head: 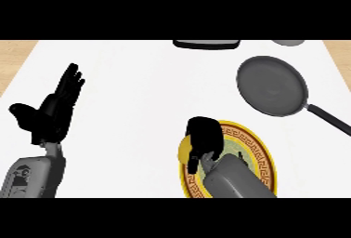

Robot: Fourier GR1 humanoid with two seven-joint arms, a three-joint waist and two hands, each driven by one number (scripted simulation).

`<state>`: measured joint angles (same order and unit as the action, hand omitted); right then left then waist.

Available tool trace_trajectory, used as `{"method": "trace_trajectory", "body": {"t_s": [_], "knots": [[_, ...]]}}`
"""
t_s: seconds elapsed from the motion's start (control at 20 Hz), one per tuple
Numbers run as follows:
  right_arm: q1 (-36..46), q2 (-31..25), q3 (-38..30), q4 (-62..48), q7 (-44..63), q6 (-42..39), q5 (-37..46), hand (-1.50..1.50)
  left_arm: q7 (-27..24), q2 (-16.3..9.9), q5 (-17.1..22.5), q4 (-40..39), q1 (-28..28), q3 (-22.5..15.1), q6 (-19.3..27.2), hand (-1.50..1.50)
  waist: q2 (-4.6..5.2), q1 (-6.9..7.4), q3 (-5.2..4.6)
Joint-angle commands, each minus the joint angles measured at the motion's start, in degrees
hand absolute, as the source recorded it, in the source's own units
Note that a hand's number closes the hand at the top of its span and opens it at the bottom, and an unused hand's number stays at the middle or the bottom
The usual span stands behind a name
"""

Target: Pick the lemon from the plate and place it in the pan

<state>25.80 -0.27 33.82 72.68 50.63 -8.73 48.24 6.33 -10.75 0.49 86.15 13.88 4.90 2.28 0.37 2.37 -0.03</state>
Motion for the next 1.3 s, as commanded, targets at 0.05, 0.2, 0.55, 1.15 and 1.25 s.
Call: {"method": "trace_trajectory", "body": {"t_s": [0.05, 0.2, 0.55, 1.15, 1.25], "knots": [[15.46, 0.26, 1.38, -8.68, 11.00, 7.67, -9.25, 1.50, -0.67, -0.07, 0.27, -3.63, 4.13, 0.09, -0.87, 0.00, 0.70, 2.05, 0.03], [22.09, 0.26, 3.26, -8.55, 13.69, 13.38, -1.09, 1.50, -1.08, 1.55, -1.05, -3.11, 2.26, -1.11, 0.66, 0.00, 0.14, 1.25, -0.01], [27.42, 0.25, 5.68, -7.87, 21.04, 22.88, 5.90, 1.50, 0.15, 0.77, -0.52, -0.02, -0.17, -0.26, 0.64, 0.00, -0.54, -0.01, 0.02], [26.33, -3.28, -14.38, -10.11, 9.05, 38.03, 10.00, 1.50, -1.94, -1.25, 0.65, -2.06, -1.08, 2.39, -0.86, 0.00, -0.19, -1.61, 0.07], [24.09, -7.18, -18.20, -8.46, 4.10, 37.14, 6.26, 1.50, -4.85, 0.69, -0.16, -2.59, -2.25, 1.43, 0.09, 0.00, -0.25, -2.25, 0.06]]}}
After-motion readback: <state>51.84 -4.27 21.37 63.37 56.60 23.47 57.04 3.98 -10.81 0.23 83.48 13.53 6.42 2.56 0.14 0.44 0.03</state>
